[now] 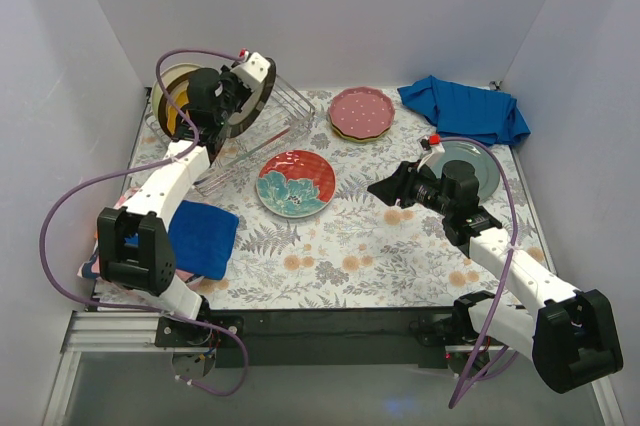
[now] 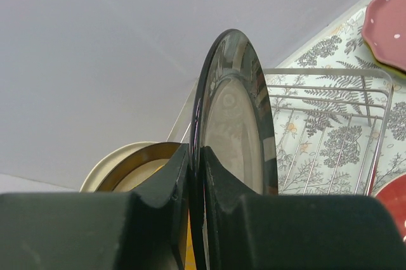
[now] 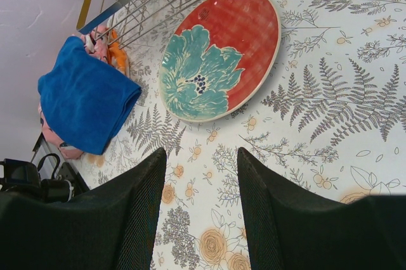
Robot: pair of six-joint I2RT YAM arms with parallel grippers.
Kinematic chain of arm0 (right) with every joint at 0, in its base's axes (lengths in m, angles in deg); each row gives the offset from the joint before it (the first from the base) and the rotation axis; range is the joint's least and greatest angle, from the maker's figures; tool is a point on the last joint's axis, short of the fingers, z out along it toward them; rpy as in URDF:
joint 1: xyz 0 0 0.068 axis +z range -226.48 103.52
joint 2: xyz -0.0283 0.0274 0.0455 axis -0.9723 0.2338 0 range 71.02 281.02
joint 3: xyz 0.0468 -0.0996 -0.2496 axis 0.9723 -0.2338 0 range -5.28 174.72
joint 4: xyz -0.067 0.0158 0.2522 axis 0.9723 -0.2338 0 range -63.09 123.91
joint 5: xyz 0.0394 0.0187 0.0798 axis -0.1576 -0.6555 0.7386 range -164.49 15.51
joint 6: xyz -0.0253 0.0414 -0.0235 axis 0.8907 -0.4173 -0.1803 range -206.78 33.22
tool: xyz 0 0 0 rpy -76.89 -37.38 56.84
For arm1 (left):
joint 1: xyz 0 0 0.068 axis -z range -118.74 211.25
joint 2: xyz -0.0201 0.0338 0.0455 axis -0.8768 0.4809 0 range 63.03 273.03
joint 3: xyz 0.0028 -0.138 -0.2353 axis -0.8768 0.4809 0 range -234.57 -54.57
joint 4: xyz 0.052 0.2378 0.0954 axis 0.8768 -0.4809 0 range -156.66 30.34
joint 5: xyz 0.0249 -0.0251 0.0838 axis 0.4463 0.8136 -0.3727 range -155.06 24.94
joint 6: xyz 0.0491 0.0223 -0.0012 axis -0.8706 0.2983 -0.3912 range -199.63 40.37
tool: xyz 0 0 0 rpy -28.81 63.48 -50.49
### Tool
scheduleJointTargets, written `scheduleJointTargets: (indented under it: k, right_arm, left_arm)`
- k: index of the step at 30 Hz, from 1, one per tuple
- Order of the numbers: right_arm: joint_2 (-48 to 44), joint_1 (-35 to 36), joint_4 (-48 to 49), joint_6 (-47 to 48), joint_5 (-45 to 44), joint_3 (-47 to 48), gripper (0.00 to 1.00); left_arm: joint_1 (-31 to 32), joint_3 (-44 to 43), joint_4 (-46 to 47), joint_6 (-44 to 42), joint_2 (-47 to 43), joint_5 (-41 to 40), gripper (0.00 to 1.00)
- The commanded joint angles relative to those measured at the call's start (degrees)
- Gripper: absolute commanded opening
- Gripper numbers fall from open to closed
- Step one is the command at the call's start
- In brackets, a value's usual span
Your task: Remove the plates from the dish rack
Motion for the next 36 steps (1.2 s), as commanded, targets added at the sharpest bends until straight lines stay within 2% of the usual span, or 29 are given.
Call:
scheduleJointTargets:
  k: [1,5,10,15,21,24,30,32,34,36]
  right_arm:
    - [-0.88,0.1,2.91,0.31,0.38,0.46,0.55]
    - [-1.49,0.19,2.83,0.13,0.65,0.2,0.55]
    - [-2.55,0.1,2.74,0.31,0.47,0.02,0.55]
    - [-3.69,0.19,2.74,-0.04,0.65,0.02,0.55]
    - [-5.01,0.1,2.39,-1.45,1.61,0.55,0.55]
    - [-6.41,0.1,0.54,-1.71,2.4,2.13,0.55]
    - [-12.21,0.1,-4.64,-4.26,3.11,2.13,0.55]
    - [-15.37,0.1,-5.61,-5.05,2.76,1.17,0.55]
    - [-18.79,0.1,-5.96,-6.19,2.49,0.73,0.55]
    - [-20.74,0.01,-6.31,-6.64,2.4,0.9,0.55]
  left_arm:
    - [-0.07,-4.6,9.16,4.13,-6.3,-3.0,0.0]
    - [-0.07,-3.73,13.54,12.81,-7.52,-8.63,0.0]
    - [0.19,-1.62,18.21,20.65,-9.03,-9.08,0.0]
    - [0.8,-3.38,16.81,28.2,-9.63,-8.55,0.0]
    - [1.77,-0.03,16.55,38.93,-13.94,-7.68,0.0]
    - [1.86,-0.22,8.39,47.8,-15.09,-3.19,0.0]
    - [1.86,8.38,6.62,57.39,-19.48,8.48,0.0]
    - [1.95,12.24,8.53,64.3,-20.53,11.72,0.0]
    - [1.86,19.25,17.48,69.07,-21.07,16.04,0.0]
    - [2.21,21.66,21.27,75.38,-20.11,18.69,0.0]
